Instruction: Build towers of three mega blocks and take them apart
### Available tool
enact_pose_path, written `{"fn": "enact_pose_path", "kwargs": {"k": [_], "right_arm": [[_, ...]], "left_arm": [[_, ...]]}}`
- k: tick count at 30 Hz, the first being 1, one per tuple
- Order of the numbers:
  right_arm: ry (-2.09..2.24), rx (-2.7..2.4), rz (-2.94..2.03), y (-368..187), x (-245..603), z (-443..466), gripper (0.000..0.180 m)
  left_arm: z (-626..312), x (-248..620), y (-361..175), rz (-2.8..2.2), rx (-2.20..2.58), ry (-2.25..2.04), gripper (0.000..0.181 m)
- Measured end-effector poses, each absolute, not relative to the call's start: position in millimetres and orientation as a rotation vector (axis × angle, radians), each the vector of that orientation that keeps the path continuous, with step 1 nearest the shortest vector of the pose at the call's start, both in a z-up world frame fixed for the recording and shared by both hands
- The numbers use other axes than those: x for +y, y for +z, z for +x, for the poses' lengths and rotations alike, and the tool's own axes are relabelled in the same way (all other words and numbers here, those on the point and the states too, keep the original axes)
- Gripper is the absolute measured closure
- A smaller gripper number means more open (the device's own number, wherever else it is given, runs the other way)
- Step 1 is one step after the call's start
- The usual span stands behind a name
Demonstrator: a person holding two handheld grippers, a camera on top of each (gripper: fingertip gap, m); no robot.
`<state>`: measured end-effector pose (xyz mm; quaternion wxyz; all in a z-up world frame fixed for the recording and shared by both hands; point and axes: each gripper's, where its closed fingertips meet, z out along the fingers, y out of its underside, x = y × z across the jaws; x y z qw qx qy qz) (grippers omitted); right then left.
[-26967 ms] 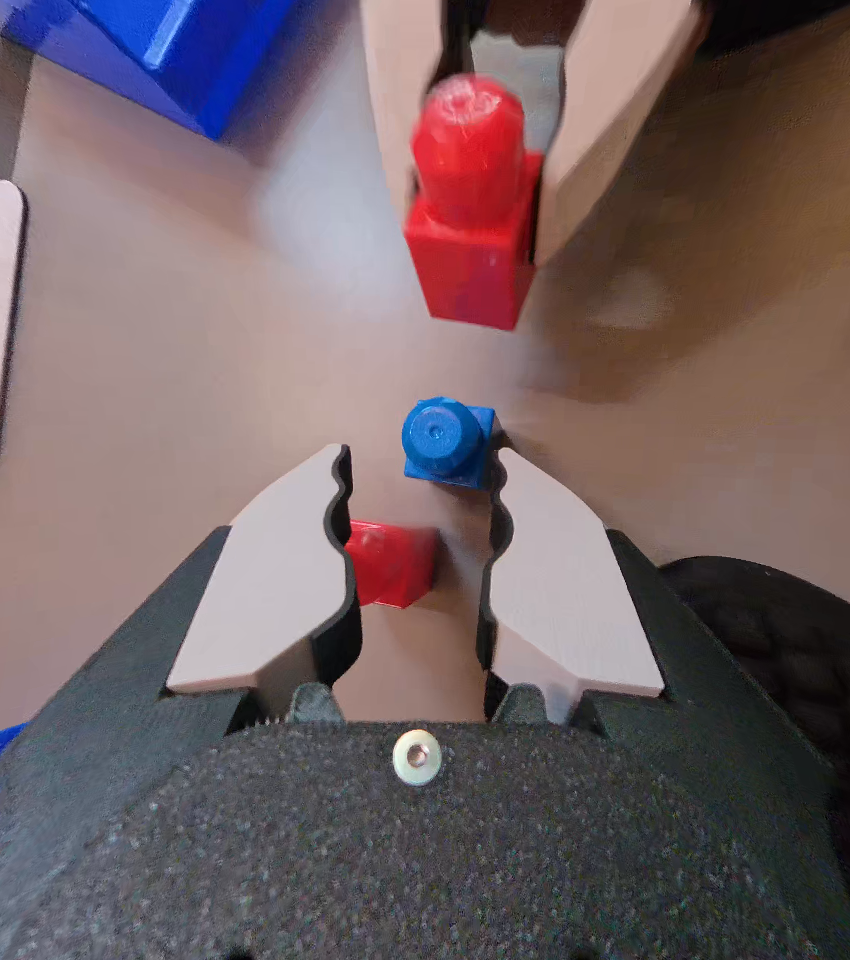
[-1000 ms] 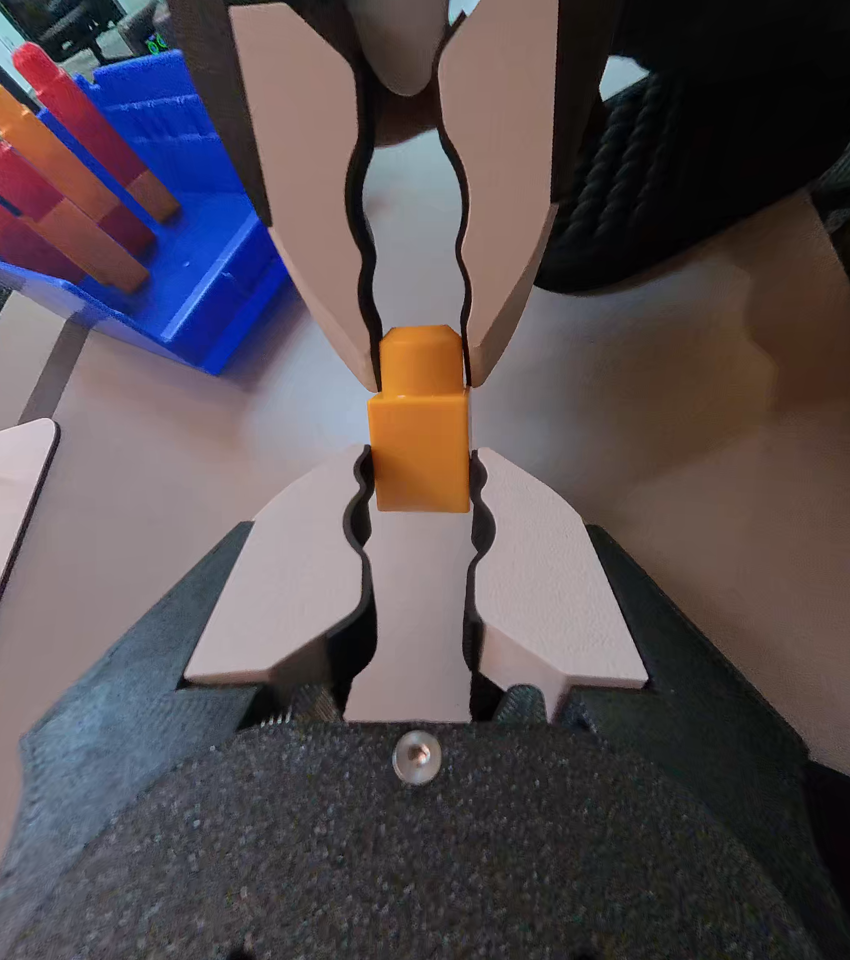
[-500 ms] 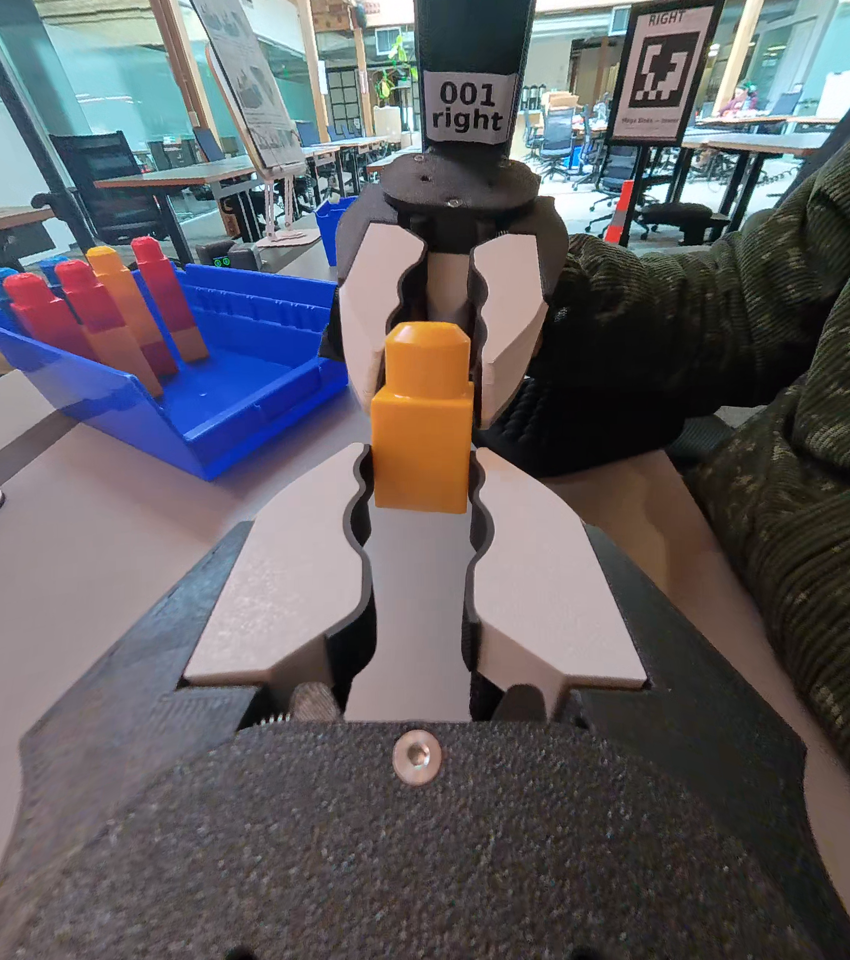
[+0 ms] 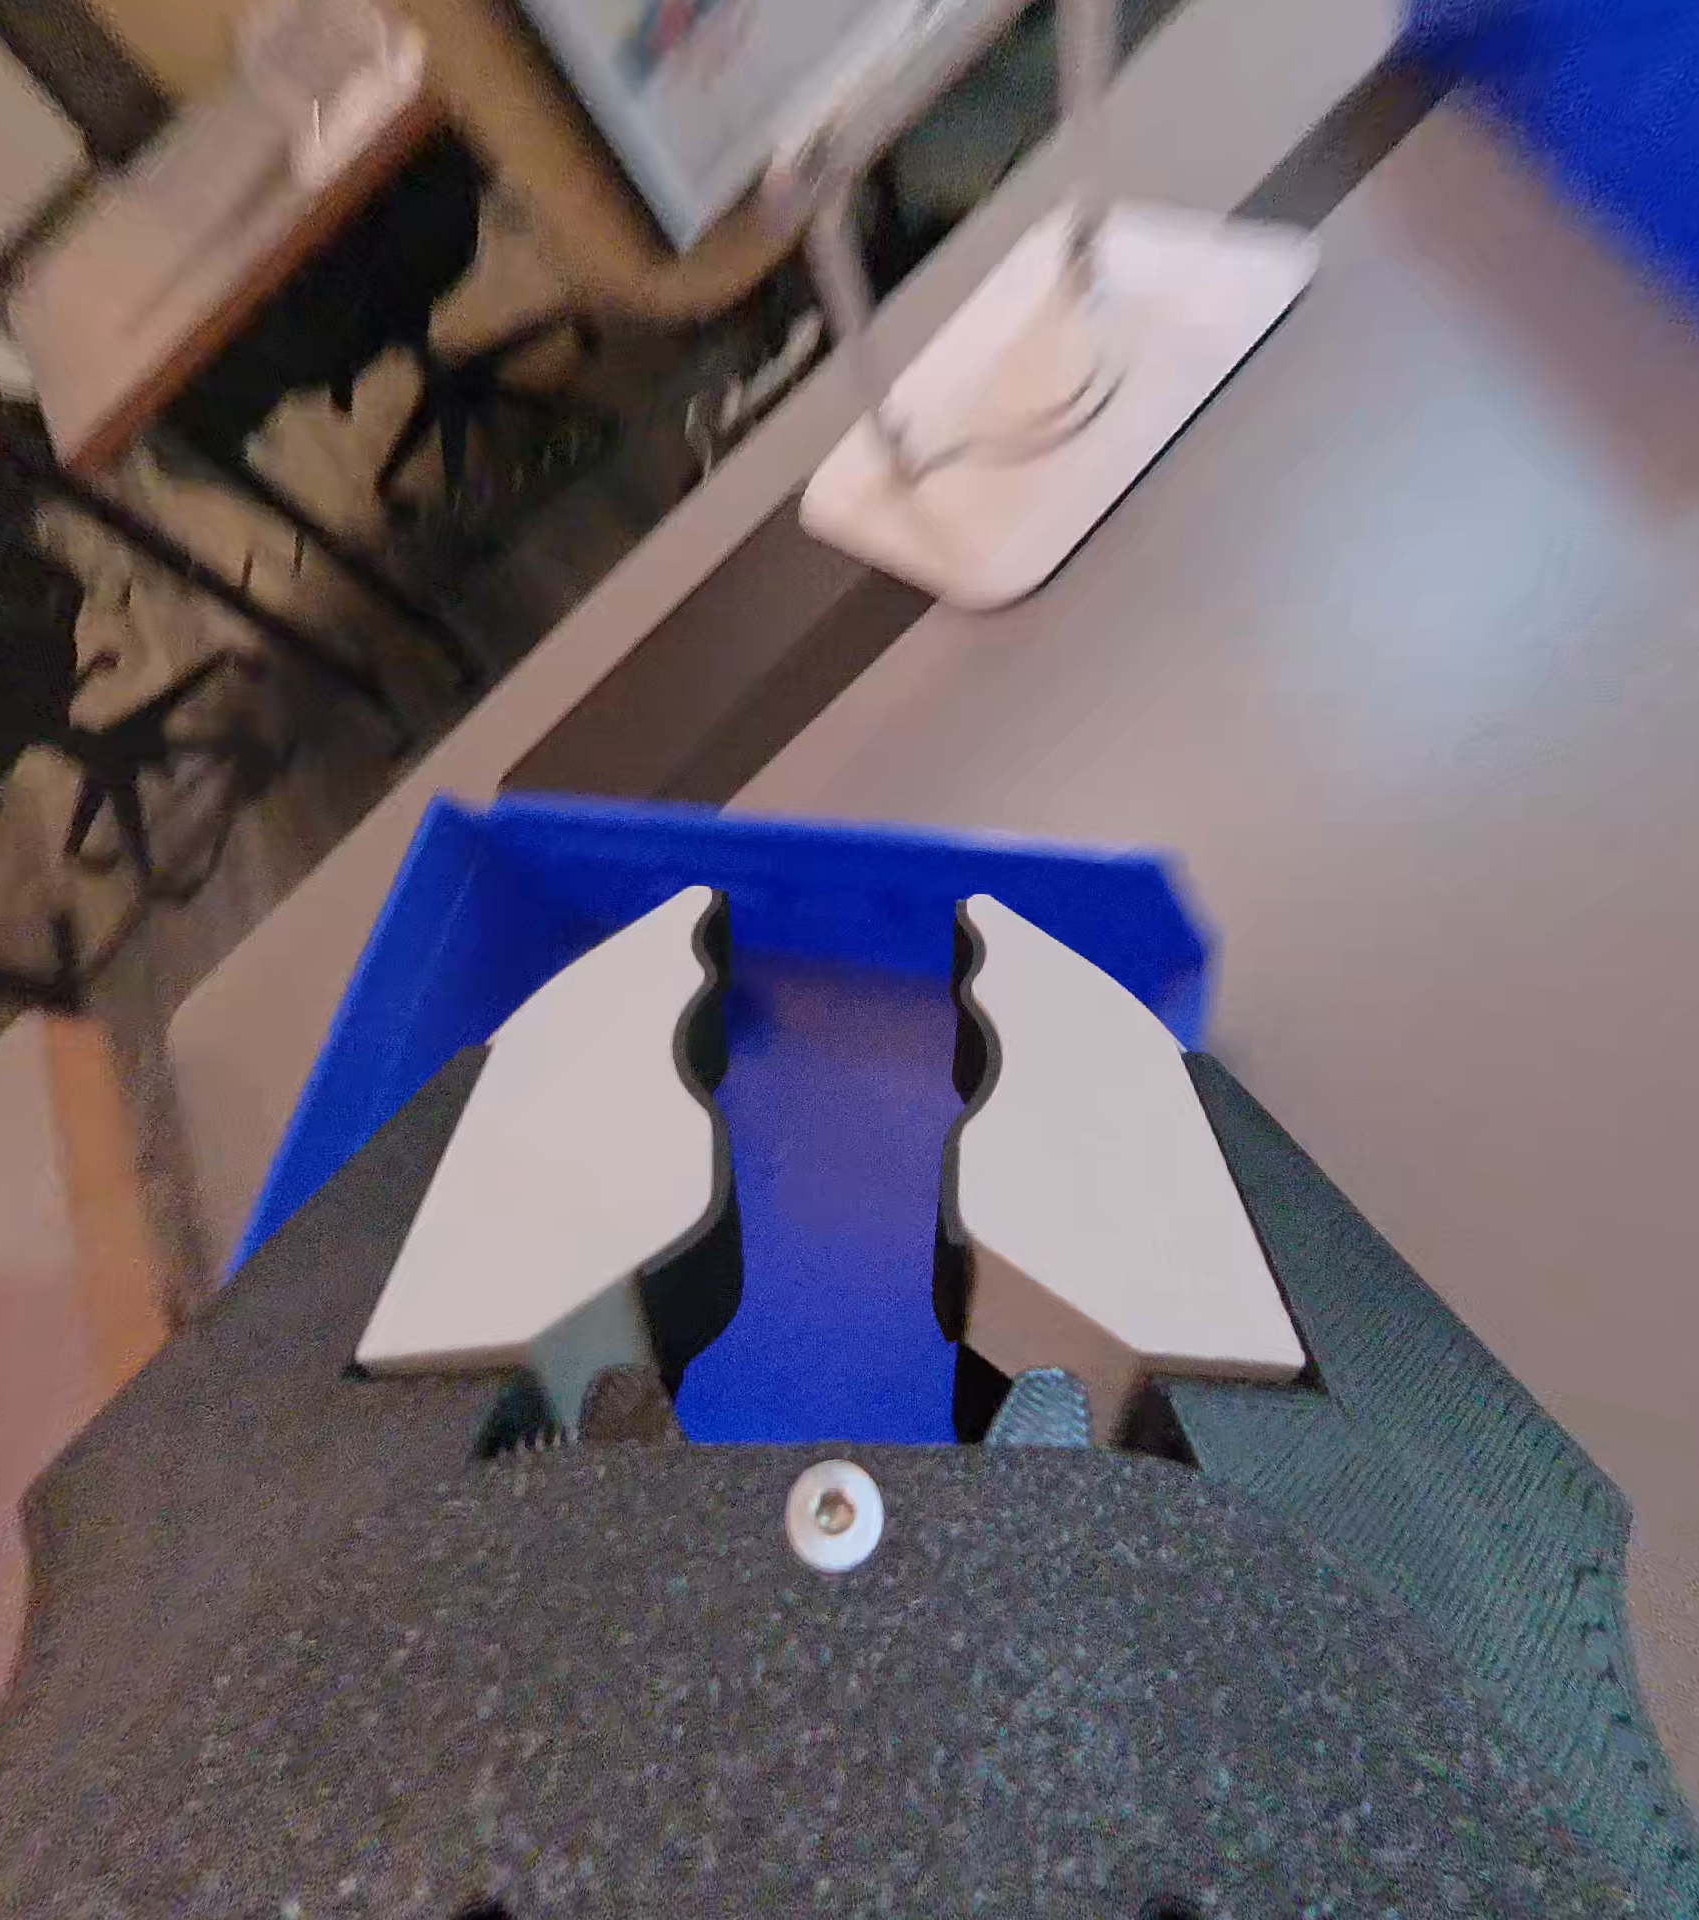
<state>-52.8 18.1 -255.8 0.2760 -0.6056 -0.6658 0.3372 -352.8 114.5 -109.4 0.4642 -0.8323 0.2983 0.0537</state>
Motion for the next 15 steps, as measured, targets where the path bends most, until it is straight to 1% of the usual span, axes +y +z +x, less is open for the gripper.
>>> {"fn": "enact_pose_path", "kwargs": {"k": [3,7,11,15], "right_arm": [[0.88,-1.823,-1.634,-264,15,-54,0.144],[0.876,-1.83,-1.625,-263,14,-53,0.144],[0.909,-1.806,-1.612,-257,14,-53,0.139],[0.95,-1.78,-1.598,-250,12,-54,0.139]], "left_arm": [[-424,134,-134,-2.275,0.737,0.274,0.141],[-494,137,-178,-2.581,0.794,0.427,0.134],[-534,131,-212,-2.771,0.923,0.576,0.125],[-547,132,-231,-2.866,1.06,0.681,0.122]]}}
